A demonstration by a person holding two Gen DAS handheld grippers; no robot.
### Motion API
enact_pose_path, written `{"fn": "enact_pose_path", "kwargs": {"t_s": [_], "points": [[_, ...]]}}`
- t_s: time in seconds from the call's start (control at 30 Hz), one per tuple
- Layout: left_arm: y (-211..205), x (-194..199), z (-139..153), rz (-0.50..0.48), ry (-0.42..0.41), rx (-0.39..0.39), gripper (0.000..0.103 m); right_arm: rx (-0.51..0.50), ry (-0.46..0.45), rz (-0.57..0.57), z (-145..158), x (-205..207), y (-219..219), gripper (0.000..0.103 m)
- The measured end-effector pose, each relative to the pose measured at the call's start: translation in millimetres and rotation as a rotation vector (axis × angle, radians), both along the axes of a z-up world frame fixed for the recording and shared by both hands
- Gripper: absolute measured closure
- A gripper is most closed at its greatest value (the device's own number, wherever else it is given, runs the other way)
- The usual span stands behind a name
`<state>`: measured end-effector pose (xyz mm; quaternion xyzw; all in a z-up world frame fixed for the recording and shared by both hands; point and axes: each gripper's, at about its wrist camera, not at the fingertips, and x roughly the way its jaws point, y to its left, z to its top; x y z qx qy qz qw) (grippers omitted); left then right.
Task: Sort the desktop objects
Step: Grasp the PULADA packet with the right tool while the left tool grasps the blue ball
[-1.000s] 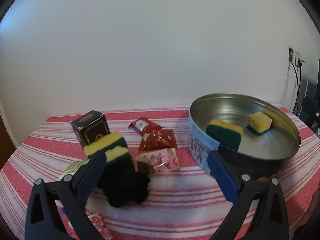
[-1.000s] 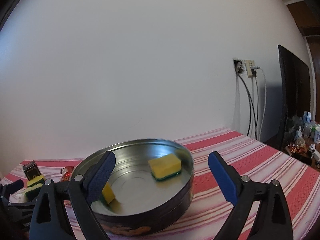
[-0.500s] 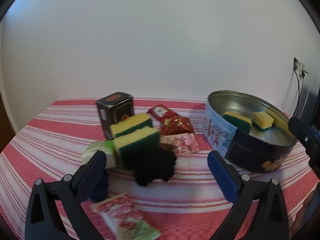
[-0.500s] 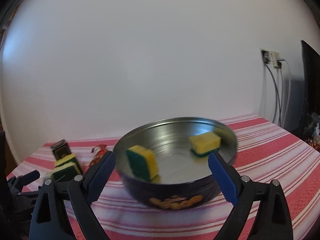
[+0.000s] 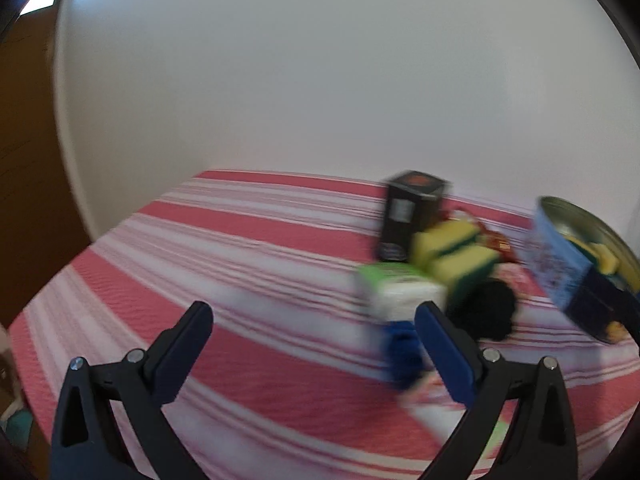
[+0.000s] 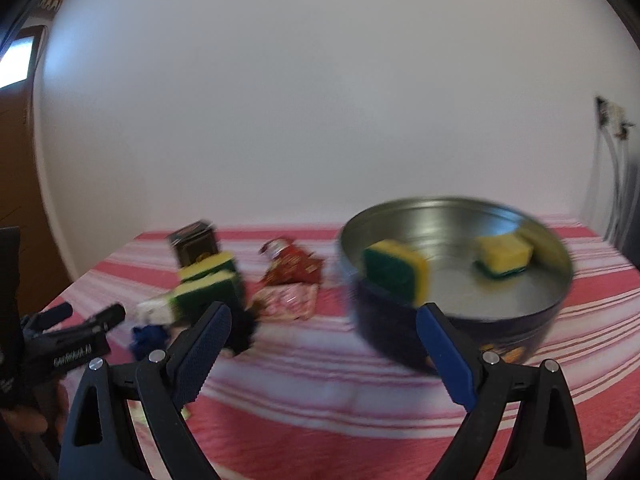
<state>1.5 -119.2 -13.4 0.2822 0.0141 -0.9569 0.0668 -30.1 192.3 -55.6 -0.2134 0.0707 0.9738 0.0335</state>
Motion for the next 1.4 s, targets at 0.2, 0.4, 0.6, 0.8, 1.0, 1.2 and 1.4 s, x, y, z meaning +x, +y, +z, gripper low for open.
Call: {"fn": "enact_pose_path", "kwargs": {"t_s": [0.2, 0.4, 0.6, 0.8, 1.0, 1.2, 1.4], "points": [[-45, 1, -7, 0.081, -0.037, 0.090, 0.001, -0.072, -0.174, 0.214, -18, -24, -40, 0.007], [-57, -1, -11, 0.082, -0.062, 0.151, 0.001, 0.054, -0.317, 0.355, -35, -41, -94, 0.007], [-52, -6, -12, 0.072, -0.074, 0.164, 0.001, 0.114, -0.420, 0.422, -51, -54, -121, 0.022], [-43, -6, -11, 0.049, -0.089, 0.122, 0.001, 0.166, -0.436, 0.447, -53, -54, -128, 0.051], [-24, -3, -8, -0.009, -0.085, 0.060, 0.001, 0.117, -0.401, 0.446, -49, -51, -107, 0.058], [8, -9, -12, -0.093, -0.117, 0.058, 0.001, 0.116, -0.199, 0.365, -24, -29, -66, 0.058], [36, -34, -30, -0.180, -0.262, 0.099, 0.021, -0.013, -0.091, 0.272, -12, -24, -30, 0.058]]}}
